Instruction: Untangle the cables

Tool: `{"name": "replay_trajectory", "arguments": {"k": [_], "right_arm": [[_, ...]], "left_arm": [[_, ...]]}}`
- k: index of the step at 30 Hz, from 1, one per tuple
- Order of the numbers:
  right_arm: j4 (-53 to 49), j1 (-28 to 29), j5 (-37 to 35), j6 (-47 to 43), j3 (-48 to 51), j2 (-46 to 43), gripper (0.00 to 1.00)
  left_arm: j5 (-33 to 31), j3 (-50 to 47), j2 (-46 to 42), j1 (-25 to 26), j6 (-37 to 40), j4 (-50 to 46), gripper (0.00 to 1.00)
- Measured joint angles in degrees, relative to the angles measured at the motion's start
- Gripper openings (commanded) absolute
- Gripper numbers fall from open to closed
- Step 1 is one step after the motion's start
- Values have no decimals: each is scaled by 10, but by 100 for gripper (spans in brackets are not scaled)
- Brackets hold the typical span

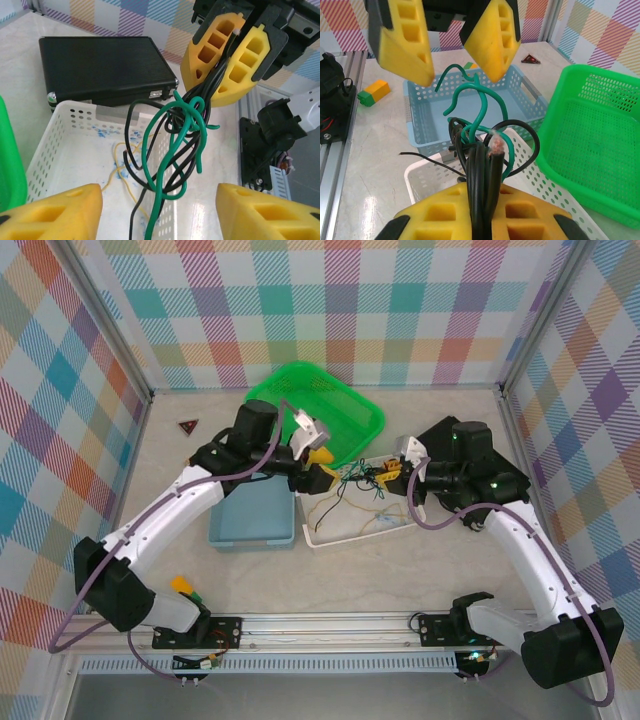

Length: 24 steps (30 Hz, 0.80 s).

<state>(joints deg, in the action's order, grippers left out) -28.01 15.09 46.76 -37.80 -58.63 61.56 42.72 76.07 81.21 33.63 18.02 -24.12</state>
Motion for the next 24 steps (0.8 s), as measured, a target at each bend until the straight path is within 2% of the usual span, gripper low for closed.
{"name": "replay_trajectory", "arguments": {"k": [3, 5, 6, 13, 17, 24], "right_arm": [[0, 0, 0, -5, 0, 0, 0], [0, 0, -1, -4, 0, 0, 0], [0, 0, -2, -4, 0, 0, 0], [-22, 0, -33, 34, -1, -21, 0], [-71, 0, -67, 67, -1, -92, 0], [-136, 5, -66, 108, 39, -206, 0]], "left_arm": [[-5, 7, 10, 4, 7, -3, 27], [-9, 9, 12, 5, 10, -8, 6], [-10, 11, 13, 5, 10, -11, 0], [-8, 17, 15, 23, 2, -12, 0], [-9, 18, 19, 61, -14, -12, 0], [-3, 7, 27, 115, -61, -1, 0]]}}
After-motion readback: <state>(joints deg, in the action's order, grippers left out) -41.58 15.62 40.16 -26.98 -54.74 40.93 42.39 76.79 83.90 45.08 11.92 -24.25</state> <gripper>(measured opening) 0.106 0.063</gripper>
